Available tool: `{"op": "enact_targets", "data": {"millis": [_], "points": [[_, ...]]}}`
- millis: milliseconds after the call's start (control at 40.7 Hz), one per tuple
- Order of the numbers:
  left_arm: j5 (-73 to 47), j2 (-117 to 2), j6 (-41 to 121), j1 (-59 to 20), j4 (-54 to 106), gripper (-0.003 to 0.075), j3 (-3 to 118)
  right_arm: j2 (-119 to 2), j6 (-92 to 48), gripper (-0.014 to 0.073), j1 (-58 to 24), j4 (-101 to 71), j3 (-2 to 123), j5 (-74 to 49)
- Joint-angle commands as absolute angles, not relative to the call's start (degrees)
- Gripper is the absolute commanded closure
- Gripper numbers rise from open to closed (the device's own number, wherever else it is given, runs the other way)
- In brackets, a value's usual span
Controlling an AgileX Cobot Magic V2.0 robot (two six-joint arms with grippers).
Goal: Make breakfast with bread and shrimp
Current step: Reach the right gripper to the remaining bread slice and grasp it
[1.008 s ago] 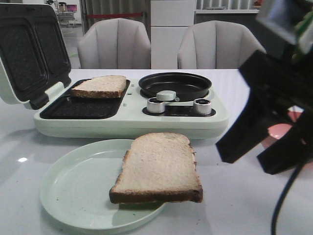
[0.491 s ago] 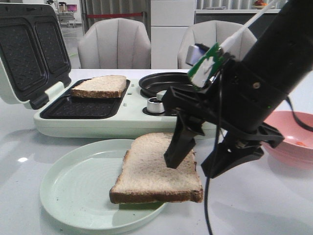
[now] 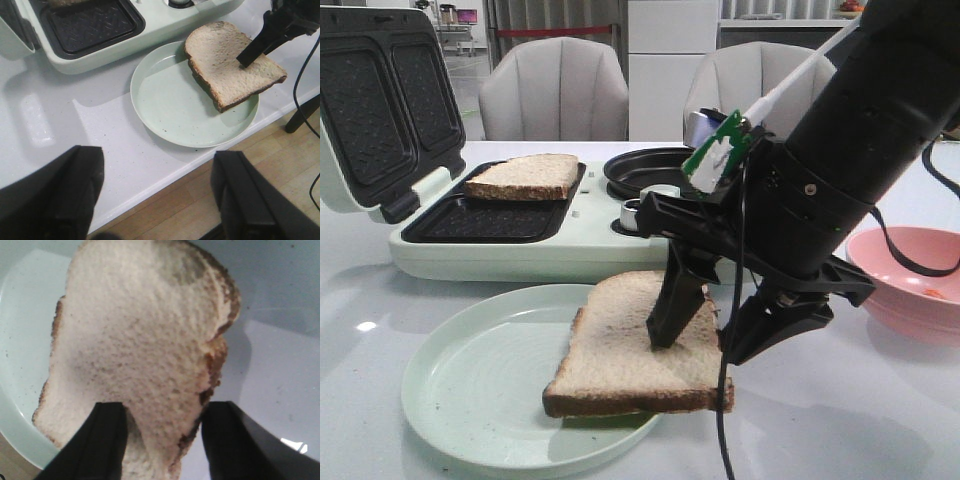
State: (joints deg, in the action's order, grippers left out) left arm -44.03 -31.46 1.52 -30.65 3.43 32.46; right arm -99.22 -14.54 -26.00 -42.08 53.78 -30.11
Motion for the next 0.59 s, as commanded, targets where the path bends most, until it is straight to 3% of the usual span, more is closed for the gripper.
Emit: {"op": "enact_targets", "data": {"millis": [0,197,418,565], "points": [[-39.79,-31.43,1.54,-30.78,4.09,0.0211,34.17,-97.06,-15.09,0.0262,-26.04,-43.64,55.4,-30.51],[-39.79,-31.43,1.54,-30.78,4.09,0.0211,34.17,-97.06,-15.09,0.0458,-26.04,-43.64,55.4,-30.97],[-39.79,-31.43,1.54,-30.78,4.09,0.0211,34.17,-96.72,-15.09,0.0552,-26.04,-43.64,55.4,-31.64],[-39.79,-31.43,1.54,-30.78,4.09,0.0211,34.17,-94.83,-15.09,0.0553,-26.04,-43.64,55.4,-32.85]]}}
